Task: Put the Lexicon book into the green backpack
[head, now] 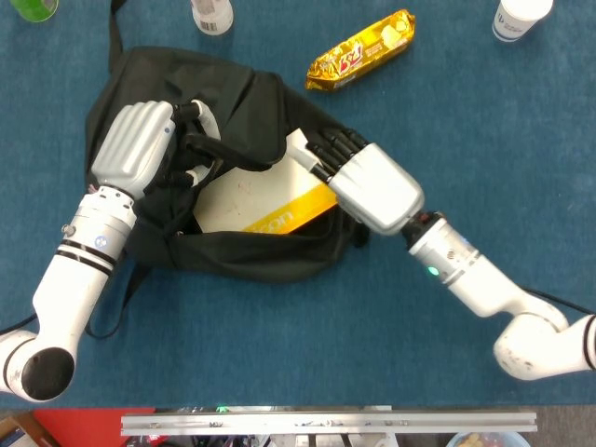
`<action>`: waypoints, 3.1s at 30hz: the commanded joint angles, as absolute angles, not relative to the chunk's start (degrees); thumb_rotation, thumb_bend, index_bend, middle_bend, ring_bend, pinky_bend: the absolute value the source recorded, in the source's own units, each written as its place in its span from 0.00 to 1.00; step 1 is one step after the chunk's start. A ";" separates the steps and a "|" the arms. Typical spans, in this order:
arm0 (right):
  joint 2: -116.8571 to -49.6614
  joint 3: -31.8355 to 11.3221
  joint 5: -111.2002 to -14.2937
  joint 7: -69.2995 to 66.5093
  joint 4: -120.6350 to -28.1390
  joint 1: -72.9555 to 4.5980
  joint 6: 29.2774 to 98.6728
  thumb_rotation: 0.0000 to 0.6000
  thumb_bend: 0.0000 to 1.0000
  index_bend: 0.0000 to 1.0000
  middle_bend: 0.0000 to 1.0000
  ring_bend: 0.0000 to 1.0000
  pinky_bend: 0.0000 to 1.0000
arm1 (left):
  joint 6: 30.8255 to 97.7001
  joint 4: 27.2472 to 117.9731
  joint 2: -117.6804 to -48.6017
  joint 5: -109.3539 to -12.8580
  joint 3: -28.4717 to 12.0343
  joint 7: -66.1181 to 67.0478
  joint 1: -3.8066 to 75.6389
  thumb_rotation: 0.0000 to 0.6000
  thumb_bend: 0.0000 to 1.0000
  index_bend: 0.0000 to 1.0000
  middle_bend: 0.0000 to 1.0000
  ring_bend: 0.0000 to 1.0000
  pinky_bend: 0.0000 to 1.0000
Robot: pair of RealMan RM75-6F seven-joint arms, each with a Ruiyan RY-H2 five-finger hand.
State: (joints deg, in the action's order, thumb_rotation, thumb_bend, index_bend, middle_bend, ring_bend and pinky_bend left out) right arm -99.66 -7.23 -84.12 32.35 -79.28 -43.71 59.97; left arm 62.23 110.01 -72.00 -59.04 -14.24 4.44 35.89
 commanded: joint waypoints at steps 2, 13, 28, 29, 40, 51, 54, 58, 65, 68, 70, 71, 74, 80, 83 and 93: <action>-93.53 -6.06 -85.00 32.18 -84.52 -41.41 62.35 1.00 0.29 0.12 0.26 0.15 0.27 | 61.12 110.67 -71.10 -59.33 -13.67 4.35 35.93 1.00 0.32 0.50 0.61 0.58 0.80; -79.17 -5.78 -82.91 32.38 -93.87 -35.60 67.51 1.00 0.29 0.15 0.29 0.17 0.28 | 57.75 112.76 -70.36 -60.72 -10.91 5.94 36.78 1.00 0.31 0.33 0.48 0.44 0.67; -70.48 -6.62 -79.52 27.35 -94.03 -30.50 70.87 1.00 0.29 0.15 0.29 0.18 0.29 | 47.83 119.37 -66.66 -61.51 -7.79 4.11 39.75 1.00 0.23 0.08 0.27 0.27 0.44; -70.22 -6.66 -79.42 27.02 -93.83 -30.26 71.04 1.00 0.29 0.15 0.29 0.18 0.29 | 46.93 119.38 -66.32 -61.82 -7.43 3.63 39.87 1.00 0.23 0.08 0.27 0.27 0.44; -68.92 -7.03 -77.90 24.24 -91.77 -28.41 71.27 1.00 0.29 0.15 0.29 0.18 0.29 | 40.64 117.22 -65.60 -66.00 -9.69 -14.19 38.55 1.00 0.23 0.04 0.17 0.18 0.38; -68.94 -7.16 -78.53 23.32 -90.76 -27.86 71.27 1.00 0.29 0.15 0.29 0.18 0.29 | 43.57 115.87 -65.82 -69.07 -10.20 -14.87 38.38 0.58 0.17 0.00 0.00 0.00 0.11; -68.83 -7.23 -78.48 23.16 -90.50 -27.67 71.26 1.00 0.29 0.15 0.29 0.18 0.29 | 45.67 114.76 -65.42 -70.32 -9.32 -12.13 37.76 0.85 0.17 0.00 0.00 0.00 0.11; -68.00 -7.05 -77.90 23.55 -90.80 -27.05 71.16 1.00 0.29 0.15 0.29 0.18 0.30 | 50.63 112.73 -65.21 -71.49 -7.84 -7.24 35.76 1.00 0.17 0.00 0.00 0.00 0.11; -66.00 -6.15 -76.70 23.67 -91.88 -23.96 73.40 1.00 0.29 0.27 0.37 0.25 0.36 | 62.18 105.57 -66.79 -74.93 -5.33 -0.63 30.08 1.00 0.17 0.03 0.05 0.00 0.11; -64.79 -5.20 -76.58 21.77 -91.96 -21.57 75.06 1.00 0.30 0.34 0.41 0.28 0.42 | 68.52 101.21 -68.15 -77.40 -4.55 -0.43 26.71 1.00 0.17 0.09 0.07 0.00 0.11; -64.27 -4.36 -76.99 20.87 -91.68 -19.85 76.51 1.00 0.30 0.37 0.43 0.30 0.42 | 71.72 98.42 -68.67 -78.58 -3.83 -1.01 24.57 1.00 0.17 0.12 0.08 0.01 0.11; -64.12 -4.06 -77.02 20.60 -91.69 -19.09 77.18 1.00 0.30 0.37 0.43 0.30 0.42 | 72.95 97.34 -68.88 -78.86 -3.63 -1.47 23.69 1.00 0.17 0.13 0.08 0.01 0.12; -64.03 -3.18 -78.24 21.17 -90.75 -16.71 80.40 1.00 0.30 0.41 0.45 0.31 0.42 | 76.02 94.08 -69.43 -79.40 -3.05 -3.40 21.14 1.00 0.17 0.14 0.10 0.02 0.11; -61.95 -1.42 -78.17 18.79 -93.69 -12.91 82.03 1.00 0.31 0.46 0.46 0.31 0.42 | 81.12 89.71 -70.12 -79.17 -2.29 -7.08 16.16 1.00 0.17 0.15 0.11 0.03 0.12; -60.71 -0.78 -77.82 18.43 -94.87 -11.49 82.25 1.00 0.31 0.46 0.46 0.31 0.42 | 83.34 88.49 -70.15 -78.79 -1.91 -7.83 13.71 1.00 0.17 0.17 0.11 0.03 0.12; -60.75 -0.46 -79.62 15.20 -95.50 -8.45 84.33 1.00 0.31 0.47 0.46 0.32 0.42 | 88.15 88.92 -69.44 -82.75 0.58 -7.86 8.46 1.00 0.17 0.17 0.12 0.03 0.12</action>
State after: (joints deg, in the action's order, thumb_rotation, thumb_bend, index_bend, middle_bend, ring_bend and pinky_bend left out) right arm -60.55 -0.43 -79.19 15.54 -95.63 -8.57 84.18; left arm 87.90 88.57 -69.72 -82.18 0.24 -8.28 8.79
